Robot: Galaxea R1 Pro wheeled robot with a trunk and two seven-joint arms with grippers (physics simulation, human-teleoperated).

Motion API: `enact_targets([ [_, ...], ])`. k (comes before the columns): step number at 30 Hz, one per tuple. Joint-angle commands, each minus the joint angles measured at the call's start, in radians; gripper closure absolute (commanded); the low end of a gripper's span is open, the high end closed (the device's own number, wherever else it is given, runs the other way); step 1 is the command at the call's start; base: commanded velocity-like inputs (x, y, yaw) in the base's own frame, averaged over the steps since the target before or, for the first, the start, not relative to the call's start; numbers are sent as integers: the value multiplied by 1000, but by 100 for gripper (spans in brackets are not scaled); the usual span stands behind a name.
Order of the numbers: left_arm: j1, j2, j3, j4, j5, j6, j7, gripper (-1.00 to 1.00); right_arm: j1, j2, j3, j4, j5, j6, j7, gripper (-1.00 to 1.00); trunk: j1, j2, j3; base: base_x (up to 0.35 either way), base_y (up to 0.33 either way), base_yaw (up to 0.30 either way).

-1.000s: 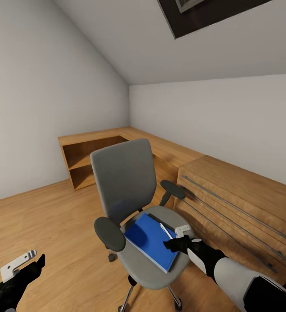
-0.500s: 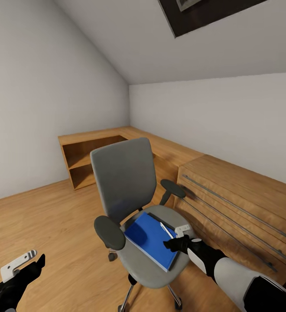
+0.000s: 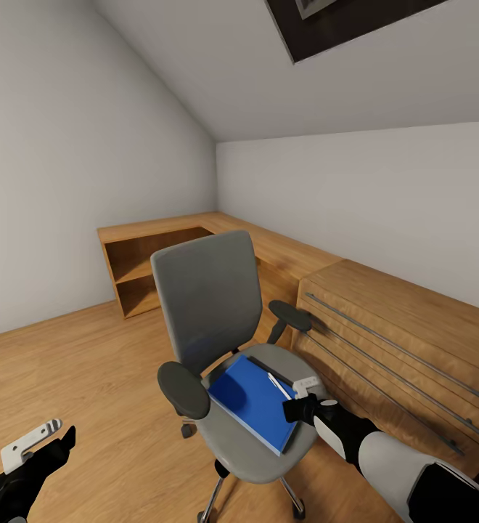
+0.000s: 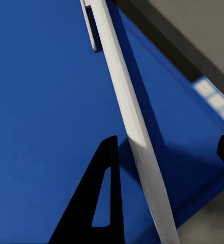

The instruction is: In the bedroom, organize the workspace by keeping the computer under the desk, ensuring the monitor is on the desk, placing the keyboard on the desk next to the monitor, placing the mouse on the desk next to the keyboard, moving the folder from the swivel chair onto the desk next to the mouse, stacking the notebook on top of the folder with the pen on top of the notebook, and positioning the swivel chair next to the desk.

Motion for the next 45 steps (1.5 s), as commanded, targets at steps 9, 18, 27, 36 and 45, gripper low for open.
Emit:
enact_targets([
  [9, 0, 0, 0, -2, 8, 3, 6, -100, 0, -1, 5, -1, -10, 5, 2, 100, 0, 0, -1, 0, 0, 0],
  [18, 0, 0, 0, -2, 8, 3, 6, -100, 0, 1, 5, -1, -10, 5, 2, 100, 0, 0, -1, 0, 0, 0],
  [27, 0, 0, 0, -2, 8, 3, 6, -100, 0, 2, 5, -4, -10, 8, 2, 100, 0, 0, -1, 0, 0, 0],
  [36, 0, 0, 0, -2, 8, 3, 6, -100, 1, 4, 6, -4, -10, 8, 2, 100, 0, 0, -1, 0, 0, 0],
  [45, 0, 0, 0, -2, 8, 3, 6, -100, 0, 5, 6, -5, -10, 14, 0, 100, 0, 0, -1, 0, 0, 0],
])
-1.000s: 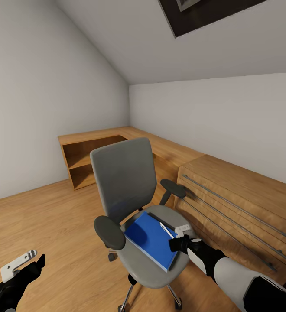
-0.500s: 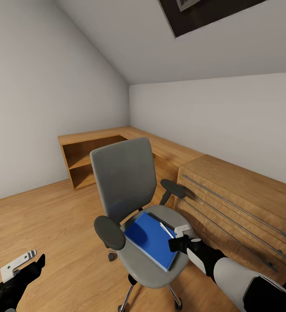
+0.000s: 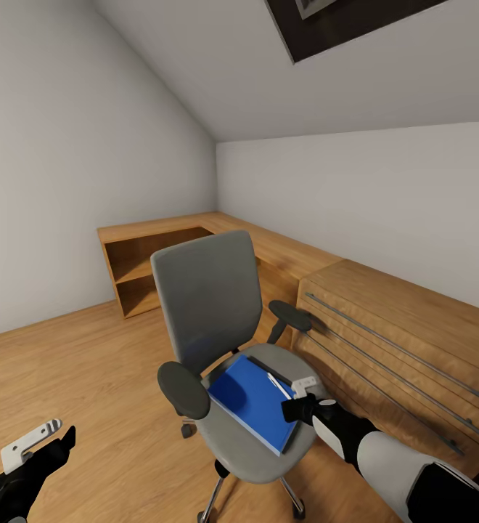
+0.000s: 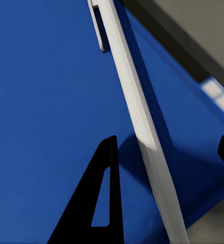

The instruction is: In the bedroom, organize the workspace by keeping the computer under the desk, ensuring the monitor is on the desk, placing the keyboard on the desk next to the monitor, placing the mouse on the desk next to the keyboard, moving the folder from the swivel chair onto the desk next to the mouse, stacking the notebook on top of the folder with the pen on top of the notebook, and positioning the swivel chair next to the desk.

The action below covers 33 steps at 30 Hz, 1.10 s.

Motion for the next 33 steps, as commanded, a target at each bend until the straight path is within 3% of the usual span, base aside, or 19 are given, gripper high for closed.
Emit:
enact_targets([
  [1, 0, 0, 0, -2, 8, 3, 6, -100, 0, -1, 6, -2, -14, 15, 4, 100, 0, 0, -1, 0, 0, 0],
  [33, 0, 0, 0, -2, 8, 3, 6, -100, 1, 0, 6, -6, -12, 71, 4, 100, 0, 0, -1, 0, 0, 0],
])
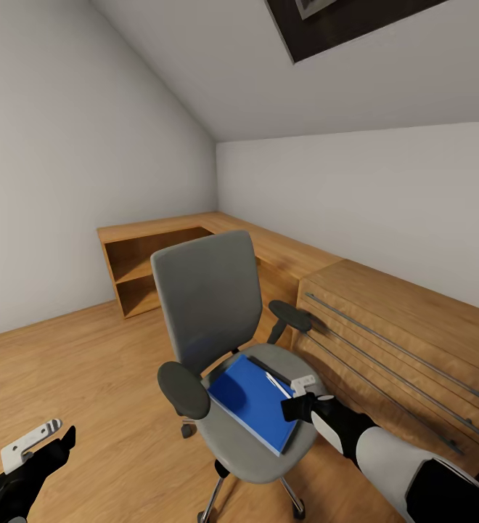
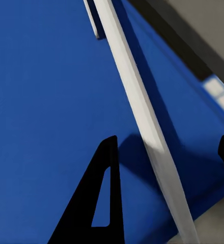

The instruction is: In the bedroom, organize the workspace by keeping the computer under the desk, ensuring the monitor is on the desk, placing the keyboard on the desk next to the monitor, placing the mouse on the desk next to the keyboard, moving the folder from the swivel chair onto the desk next to the mouse, stacking the notebook on top of the folder with the pen on top of the notebook, and positioning the swivel chair next to the desk.

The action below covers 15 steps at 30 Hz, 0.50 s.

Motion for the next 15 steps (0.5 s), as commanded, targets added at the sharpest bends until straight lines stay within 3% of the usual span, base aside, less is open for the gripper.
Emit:
enact_targets([
  [1, 0, 0, 0, -2, 8, 3, 6, -100, 16, -1, 5, -3, -13, 8, 2, 100, 0, 0, -1, 0, 0, 0],
  [15, 0, 0, 0, -2, 8, 3, 6, -100, 16, -1, 5, -22, -13, 57, 1, 100, 0, 0, -1, 0, 0, 0],
])
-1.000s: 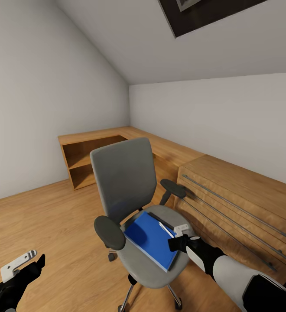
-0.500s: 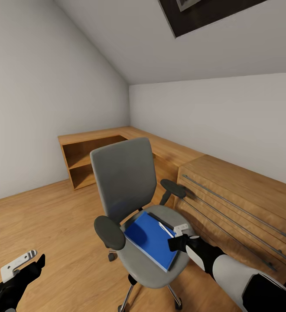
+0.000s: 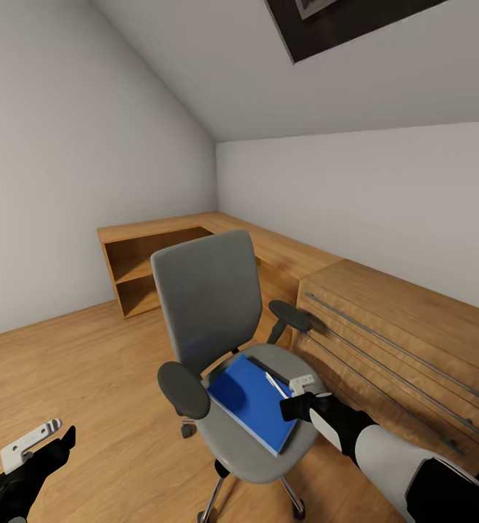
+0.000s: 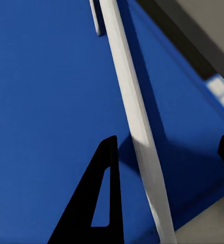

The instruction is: In the bedroom, organize the workspace by keeping the computer under the desk, ensuring the monitor is on the desk, placing the keyboard on the desk next to the monitor, placing the mouse on the desk next to the keyboard, moving the folder from the swivel chair onto the desk next to the mouse, stacking the notebook on top of the folder with the pen on top of the notebook, and positioning the swivel chair next to the desk.

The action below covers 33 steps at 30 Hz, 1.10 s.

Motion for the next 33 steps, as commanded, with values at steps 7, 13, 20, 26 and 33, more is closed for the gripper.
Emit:
enact_targets([
  [7, 0, 0, -1, -2, 8, 3, 6, -100, 21, -1, 5, -1, -14, 22, 2, 100, 0, 0, -1, 0, 0, 0],
  [13, 0, 0, -1, -2, 8, 3, 6, -100, 19, -1, 3, -1, -15, 41, 2, 100, 0, 0, -1, 0, 0, 0],
  [20, 0, 0, -1, -2, 8, 3, 6, -100, 19, -2, 1, -34, -16, 103, 2, 100, 0, 0, -1, 0, 0, 0],
  [26, 0, 0, -1, -2, 8, 3, 6, -100, 19, -1, 0, -40, -16, 119, 2, 100, 0, 0, -1, 0, 0, 0],
  [33, 0, 0, -1, -2, 8, 3, 6, -100, 19, -1, -5, -41, -16, 122, 1, 100, 0, 0, -1, 0, 0, 0],
])
